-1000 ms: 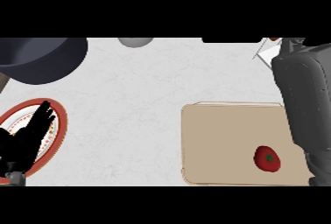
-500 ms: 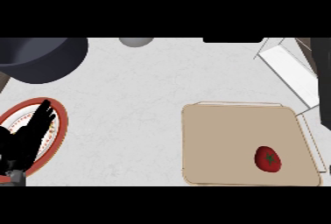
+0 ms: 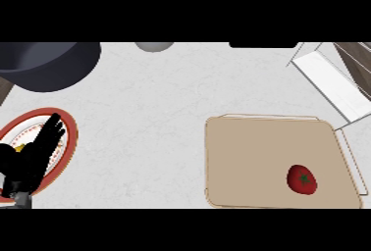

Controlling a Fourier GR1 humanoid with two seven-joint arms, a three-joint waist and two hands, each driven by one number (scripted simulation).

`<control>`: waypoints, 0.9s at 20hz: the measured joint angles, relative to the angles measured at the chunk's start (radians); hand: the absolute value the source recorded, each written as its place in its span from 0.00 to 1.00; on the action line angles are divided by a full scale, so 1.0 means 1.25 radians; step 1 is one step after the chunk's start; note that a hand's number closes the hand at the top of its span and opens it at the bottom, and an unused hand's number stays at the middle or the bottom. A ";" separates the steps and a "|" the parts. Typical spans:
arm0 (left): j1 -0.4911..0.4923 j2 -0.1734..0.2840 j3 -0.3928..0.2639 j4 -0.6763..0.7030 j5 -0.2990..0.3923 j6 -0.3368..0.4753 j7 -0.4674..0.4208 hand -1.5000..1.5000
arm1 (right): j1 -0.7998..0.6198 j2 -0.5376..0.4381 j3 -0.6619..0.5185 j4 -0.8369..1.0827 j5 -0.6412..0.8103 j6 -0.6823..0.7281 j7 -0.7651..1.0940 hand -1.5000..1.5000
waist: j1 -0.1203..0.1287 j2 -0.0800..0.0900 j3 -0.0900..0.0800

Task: Pick the sweet potato from the tray and place it in the tiered shelf

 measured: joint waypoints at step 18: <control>-0.017 -0.010 0.032 -0.001 -0.017 -0.017 0.023 0.50 | 0.029 -0.117 -0.110 0.264 0.004 -0.155 -0.096 1.00 | 0.004 0.003 0.001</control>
